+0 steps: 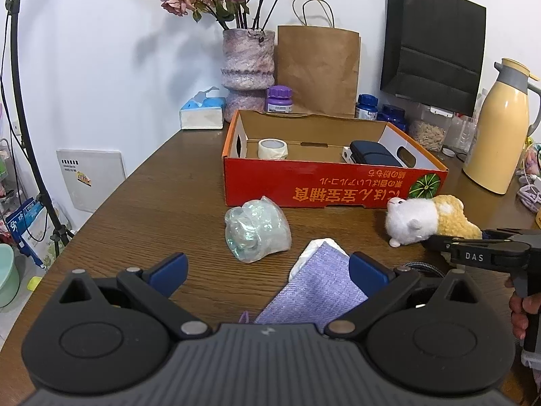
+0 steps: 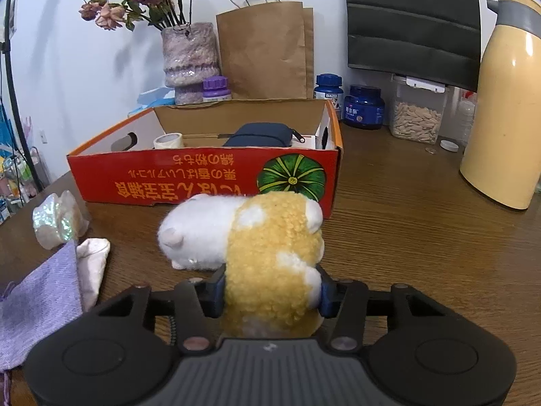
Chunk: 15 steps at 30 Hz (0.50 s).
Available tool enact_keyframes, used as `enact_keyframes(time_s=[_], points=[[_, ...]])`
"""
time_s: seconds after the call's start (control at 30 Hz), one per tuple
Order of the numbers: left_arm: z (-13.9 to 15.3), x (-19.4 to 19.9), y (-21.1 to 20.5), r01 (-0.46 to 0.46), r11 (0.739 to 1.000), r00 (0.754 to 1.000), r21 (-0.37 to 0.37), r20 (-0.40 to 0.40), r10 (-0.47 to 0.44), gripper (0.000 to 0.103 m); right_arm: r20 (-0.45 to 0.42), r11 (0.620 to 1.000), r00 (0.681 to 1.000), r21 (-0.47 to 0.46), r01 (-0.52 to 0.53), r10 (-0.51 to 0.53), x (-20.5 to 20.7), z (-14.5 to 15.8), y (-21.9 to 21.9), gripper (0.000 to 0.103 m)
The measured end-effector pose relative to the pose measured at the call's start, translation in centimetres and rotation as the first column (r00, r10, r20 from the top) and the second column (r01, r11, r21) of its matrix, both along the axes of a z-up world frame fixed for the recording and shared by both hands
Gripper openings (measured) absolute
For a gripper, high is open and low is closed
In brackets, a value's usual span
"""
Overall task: Flip cup upright
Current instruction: 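Grasp the white-and-yellow plush toy with the right gripper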
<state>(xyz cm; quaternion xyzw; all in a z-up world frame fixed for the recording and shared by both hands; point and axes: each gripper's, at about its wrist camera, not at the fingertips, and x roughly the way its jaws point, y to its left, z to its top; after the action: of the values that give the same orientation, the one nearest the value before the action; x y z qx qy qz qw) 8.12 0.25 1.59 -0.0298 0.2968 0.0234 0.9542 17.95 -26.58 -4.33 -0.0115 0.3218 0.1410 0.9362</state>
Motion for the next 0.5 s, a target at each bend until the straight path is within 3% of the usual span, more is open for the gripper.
enact_keyframes(time_s=[0.5], points=[[-0.2,0.0,-2.0,0.039,0.999,0.999,0.009,-0.010,-0.039,0.103,0.113,0.998,0.992,0.054,0.045,-0.051,-3.2,1.2,-2.5,0.045]])
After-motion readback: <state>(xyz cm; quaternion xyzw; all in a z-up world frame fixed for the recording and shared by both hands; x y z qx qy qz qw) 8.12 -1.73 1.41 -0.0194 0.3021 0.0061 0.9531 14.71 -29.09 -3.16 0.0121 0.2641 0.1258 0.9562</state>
